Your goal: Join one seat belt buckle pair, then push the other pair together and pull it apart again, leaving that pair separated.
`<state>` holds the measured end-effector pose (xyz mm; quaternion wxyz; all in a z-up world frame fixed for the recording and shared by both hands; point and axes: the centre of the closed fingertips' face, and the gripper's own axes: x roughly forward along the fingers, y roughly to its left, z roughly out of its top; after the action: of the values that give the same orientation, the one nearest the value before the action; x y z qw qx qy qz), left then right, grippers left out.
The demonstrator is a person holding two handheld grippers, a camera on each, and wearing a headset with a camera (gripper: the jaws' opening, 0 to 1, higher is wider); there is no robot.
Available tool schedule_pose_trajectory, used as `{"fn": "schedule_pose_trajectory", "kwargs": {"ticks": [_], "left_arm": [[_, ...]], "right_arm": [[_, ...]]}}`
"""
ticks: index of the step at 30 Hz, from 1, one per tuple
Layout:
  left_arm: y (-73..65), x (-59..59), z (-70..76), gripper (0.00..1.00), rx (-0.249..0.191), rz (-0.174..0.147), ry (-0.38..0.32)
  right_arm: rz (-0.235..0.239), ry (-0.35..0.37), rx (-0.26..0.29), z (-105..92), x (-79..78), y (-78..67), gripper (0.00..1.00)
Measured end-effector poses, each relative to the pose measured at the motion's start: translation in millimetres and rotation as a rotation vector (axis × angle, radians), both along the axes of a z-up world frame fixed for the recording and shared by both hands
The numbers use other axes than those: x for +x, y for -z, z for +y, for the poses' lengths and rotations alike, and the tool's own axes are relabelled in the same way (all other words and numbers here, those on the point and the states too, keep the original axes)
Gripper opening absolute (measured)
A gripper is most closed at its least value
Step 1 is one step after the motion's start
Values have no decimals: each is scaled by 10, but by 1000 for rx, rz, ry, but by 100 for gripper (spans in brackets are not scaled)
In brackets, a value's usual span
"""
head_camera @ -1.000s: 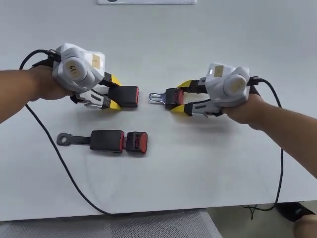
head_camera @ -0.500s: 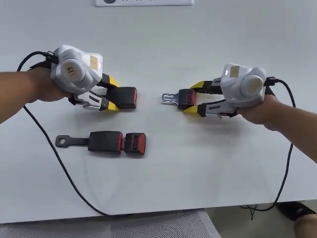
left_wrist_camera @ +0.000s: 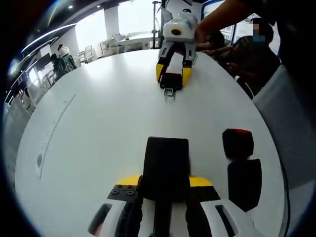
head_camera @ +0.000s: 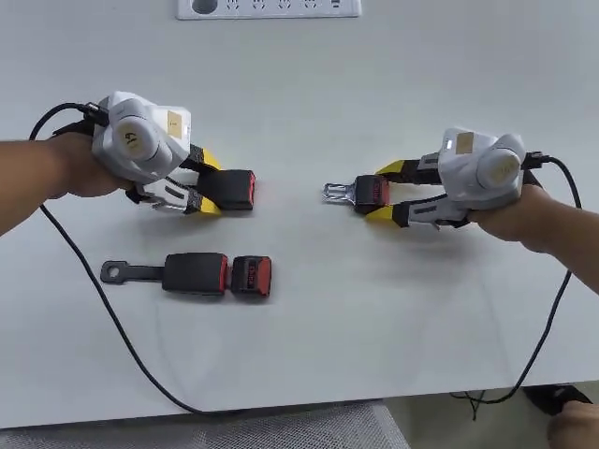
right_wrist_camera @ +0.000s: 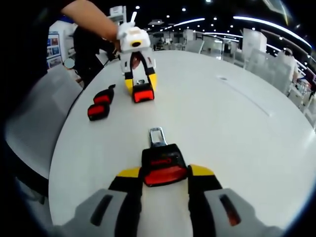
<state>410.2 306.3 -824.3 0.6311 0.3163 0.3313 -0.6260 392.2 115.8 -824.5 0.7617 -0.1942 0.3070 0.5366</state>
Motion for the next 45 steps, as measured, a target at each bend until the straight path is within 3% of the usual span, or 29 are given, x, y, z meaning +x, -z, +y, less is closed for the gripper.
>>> {"fn": "schedule_pose_trajectory", "kwargs": {"ticks": [6, 21, 24, 26, 27, 29, 31, 33, 38, 41, 43, 45], "left_arm": [[4, -1, -1, 34, 2, 1, -1], [13, -1, -9, 35, 29, 2, -4], [15, -1, -16, 35, 41, 0, 0], [20, -23, -3, 39, 64, 24, -19], [7, -79, -23, 43, 53, 48, -9], [-4, -115, -29, 53, 55, 58, -6], [-7, -83, 8, 60, 79, 44, -49], [-55, -72, 4, 65, 61, 51, -97], [-267, 22, 36, 78, -19, 26, -273], [-346, 14, 122, 87, -46, 31, -379], [-431, 0, 199, 90, -79, -1, -428], [-514, -38, 276, 93, -129, 7, -508]], "right_arm": [[1, 11, -5, -122, -25, -7, 36], [-7, -3, -30, -208, -50, -19, 37], [-12, -11, -41, -179, -68, -21, 44], [-6, 9, -55, -177, -68, -15, 49], [-9, 13, -52, -162, -67, -23, 51], [-19, 54, -26, -136, -20, -66, 56], [-30, 105, 0, -122, 42, -112, 62], [-59, 155, 26, -114, 123, -171, 71], [-79, 286, 62, -152, 241, -255, 84], [-56, 348, 98, -138, 228, -303, 88], [-83, 379, 93, -145, 222, -366, 90], [-104, 409, 107, -122, 193, -442, 91]]}}
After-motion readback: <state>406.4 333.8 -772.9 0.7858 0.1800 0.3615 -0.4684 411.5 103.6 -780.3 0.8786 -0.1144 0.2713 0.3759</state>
